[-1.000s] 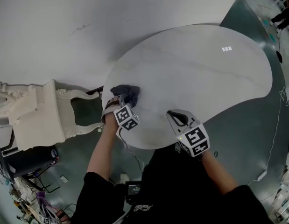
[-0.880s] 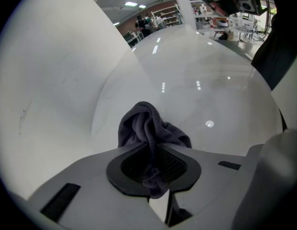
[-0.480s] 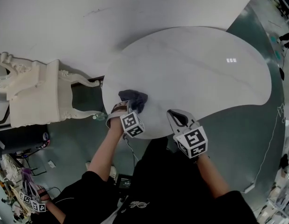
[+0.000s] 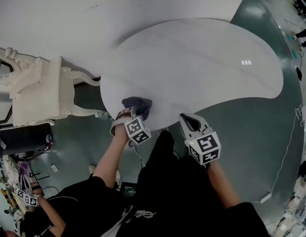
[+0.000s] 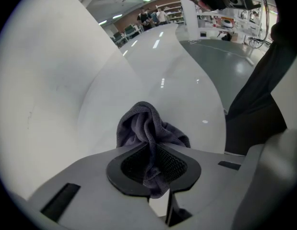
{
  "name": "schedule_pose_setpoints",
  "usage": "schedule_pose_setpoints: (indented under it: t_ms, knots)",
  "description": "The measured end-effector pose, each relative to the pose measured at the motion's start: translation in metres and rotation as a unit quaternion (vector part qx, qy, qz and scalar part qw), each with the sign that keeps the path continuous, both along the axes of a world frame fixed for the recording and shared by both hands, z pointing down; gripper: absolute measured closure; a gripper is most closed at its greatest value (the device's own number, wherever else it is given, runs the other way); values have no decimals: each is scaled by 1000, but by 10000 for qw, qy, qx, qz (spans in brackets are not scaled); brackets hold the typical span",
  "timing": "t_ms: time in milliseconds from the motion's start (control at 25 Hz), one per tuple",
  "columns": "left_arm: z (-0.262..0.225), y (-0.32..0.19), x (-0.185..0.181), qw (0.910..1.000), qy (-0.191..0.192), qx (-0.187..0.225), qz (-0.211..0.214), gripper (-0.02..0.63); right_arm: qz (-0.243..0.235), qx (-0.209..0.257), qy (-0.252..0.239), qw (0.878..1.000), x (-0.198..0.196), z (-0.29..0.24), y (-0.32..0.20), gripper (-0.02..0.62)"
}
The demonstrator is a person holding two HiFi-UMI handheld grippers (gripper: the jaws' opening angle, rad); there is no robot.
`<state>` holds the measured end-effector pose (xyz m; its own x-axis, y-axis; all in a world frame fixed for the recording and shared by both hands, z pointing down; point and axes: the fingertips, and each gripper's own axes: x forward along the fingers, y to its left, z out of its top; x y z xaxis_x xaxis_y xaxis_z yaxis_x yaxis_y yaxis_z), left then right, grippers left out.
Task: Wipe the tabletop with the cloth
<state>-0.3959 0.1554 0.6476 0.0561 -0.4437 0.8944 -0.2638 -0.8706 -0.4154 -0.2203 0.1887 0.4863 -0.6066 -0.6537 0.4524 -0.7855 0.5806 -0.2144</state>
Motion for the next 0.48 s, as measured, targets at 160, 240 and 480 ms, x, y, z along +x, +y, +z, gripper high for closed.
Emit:
schedule_pose_setpoints:
  t_ms: [160, 240, 480]
  knots:
    - [-4, 31, 22, 9999, -42, -64, -118, 555, 42, -8, -30, 10000, 27, -3, 34, 581]
    - [-5, 37, 33, 9997, -46, -14, -255, 555, 30, 38, -32, 10000, 40, -4, 46, 581]
    - [-13, 60, 68, 9987, 202, 31, -475, 555, 13, 65, -66, 10000, 65, 3, 73, 583]
